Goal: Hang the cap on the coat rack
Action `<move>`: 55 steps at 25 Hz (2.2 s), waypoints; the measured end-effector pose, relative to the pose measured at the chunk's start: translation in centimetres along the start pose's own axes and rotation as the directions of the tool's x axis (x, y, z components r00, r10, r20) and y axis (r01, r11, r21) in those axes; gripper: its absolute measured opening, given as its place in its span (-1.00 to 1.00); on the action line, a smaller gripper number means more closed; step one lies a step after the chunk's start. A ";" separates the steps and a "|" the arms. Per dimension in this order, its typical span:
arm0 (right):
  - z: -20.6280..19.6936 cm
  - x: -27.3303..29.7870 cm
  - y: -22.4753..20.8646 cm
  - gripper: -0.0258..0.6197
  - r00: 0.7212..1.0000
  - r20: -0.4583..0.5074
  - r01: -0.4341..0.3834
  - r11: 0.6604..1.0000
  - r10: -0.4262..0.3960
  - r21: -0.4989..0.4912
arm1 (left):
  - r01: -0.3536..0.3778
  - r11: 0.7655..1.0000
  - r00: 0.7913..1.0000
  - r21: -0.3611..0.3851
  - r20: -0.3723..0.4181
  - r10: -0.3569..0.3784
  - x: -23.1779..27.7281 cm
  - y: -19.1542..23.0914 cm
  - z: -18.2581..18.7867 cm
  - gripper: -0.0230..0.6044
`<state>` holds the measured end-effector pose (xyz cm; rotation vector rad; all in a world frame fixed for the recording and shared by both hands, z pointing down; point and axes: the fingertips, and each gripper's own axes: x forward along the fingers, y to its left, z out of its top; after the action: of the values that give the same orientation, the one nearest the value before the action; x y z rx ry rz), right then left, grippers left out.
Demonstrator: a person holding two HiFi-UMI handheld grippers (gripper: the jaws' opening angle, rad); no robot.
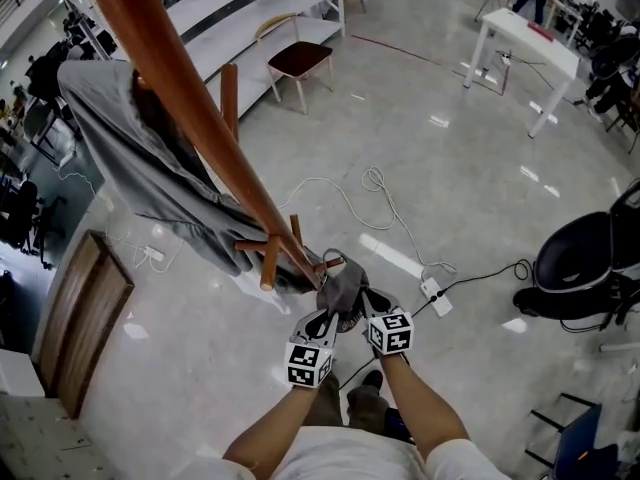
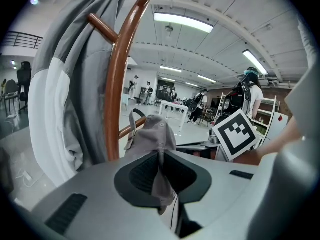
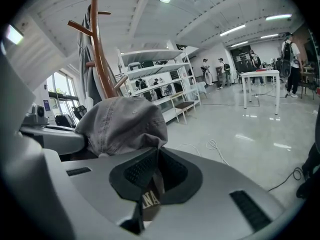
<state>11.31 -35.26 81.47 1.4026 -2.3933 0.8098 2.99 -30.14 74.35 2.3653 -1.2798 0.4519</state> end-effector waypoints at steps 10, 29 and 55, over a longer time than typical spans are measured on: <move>-1.2 2.5 -0.2 -0.83 0.998 -0.053 -0.022 0.999 0.021 -0.031 | -0.022 0.999 1.000 -0.024 -0.012 0.022 0.7 0.0 -1.5 -0.79; -1.8 6.4 -0.3 -0.83 0.991 -0.127 -0.064 0.989 0.047 -0.132 | -0.071 0.995 0.997 -0.071 -0.047 0.067 2.5 1.0 -4.3 -0.79; -6.5 4.3 -0.4 -0.82 0.979 -0.194 -0.088 0.989 0.064 -0.119 | -0.155 0.986 0.978 -0.068 -0.154 0.143 2.0 5.0 -9.1 -0.62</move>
<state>9.08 -34.75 88.91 1.1383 -2.3190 0.7572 -0.99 -29.51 84.12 2.1355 -1.3836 0.5998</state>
